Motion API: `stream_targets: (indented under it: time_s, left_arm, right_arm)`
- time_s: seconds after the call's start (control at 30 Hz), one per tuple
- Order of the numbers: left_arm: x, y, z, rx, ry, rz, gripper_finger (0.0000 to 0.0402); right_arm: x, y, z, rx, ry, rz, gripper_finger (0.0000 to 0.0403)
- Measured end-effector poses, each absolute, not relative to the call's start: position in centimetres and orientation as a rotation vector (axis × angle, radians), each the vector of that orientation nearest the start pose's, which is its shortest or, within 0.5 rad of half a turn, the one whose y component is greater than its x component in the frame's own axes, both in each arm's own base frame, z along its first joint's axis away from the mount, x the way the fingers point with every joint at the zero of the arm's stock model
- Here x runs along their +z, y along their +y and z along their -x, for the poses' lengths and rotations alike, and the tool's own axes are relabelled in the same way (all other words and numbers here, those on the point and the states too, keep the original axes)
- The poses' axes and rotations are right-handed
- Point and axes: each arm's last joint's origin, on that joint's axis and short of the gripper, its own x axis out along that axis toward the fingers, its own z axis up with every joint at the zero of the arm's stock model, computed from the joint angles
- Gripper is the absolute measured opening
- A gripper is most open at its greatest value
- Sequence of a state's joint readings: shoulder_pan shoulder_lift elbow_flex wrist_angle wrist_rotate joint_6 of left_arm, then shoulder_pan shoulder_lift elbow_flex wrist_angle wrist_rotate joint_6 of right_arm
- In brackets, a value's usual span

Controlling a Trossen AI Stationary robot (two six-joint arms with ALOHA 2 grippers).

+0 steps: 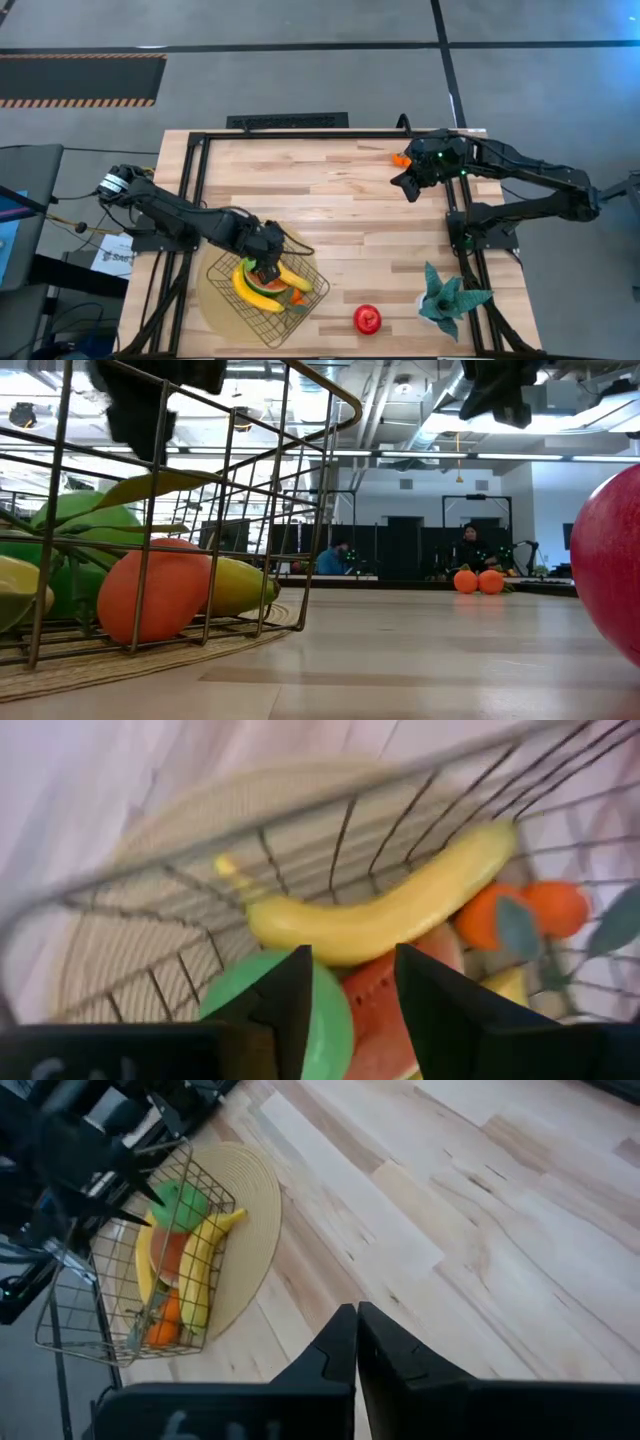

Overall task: Build produce basket
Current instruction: Put the oranges into the gold wire basket

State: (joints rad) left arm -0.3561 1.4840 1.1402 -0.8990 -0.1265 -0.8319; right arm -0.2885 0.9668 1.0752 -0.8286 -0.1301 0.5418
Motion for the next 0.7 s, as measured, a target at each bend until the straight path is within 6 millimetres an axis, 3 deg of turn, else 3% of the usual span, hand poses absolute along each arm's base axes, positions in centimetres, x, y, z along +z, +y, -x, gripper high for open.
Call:
stream_targets:
  time_s: [0.17, 0.43, 0.7]
  left_arm:
    - [27.9, -7.2, -27.9, 0.369, 1.047, 0.356, 0.0143]
    - [32.8, -2.9, -29.6, 0.586, 0.808, 0.208, 0.0144]
    - [34.1, 1.3, -30.2, 0.712, 0.725, 0.14, 0.0144]
  right_arm:
    - [33.8, -5.7, -16.7, -0.418, 0.695, -0.7, 0.0029]
    - [32.1, -9.1, -14.2, -0.745, 0.843, -0.795, 0.0038]
    - [29.9, -13.8, -14.6, -0.87, 0.917, -0.843, 0.0074]
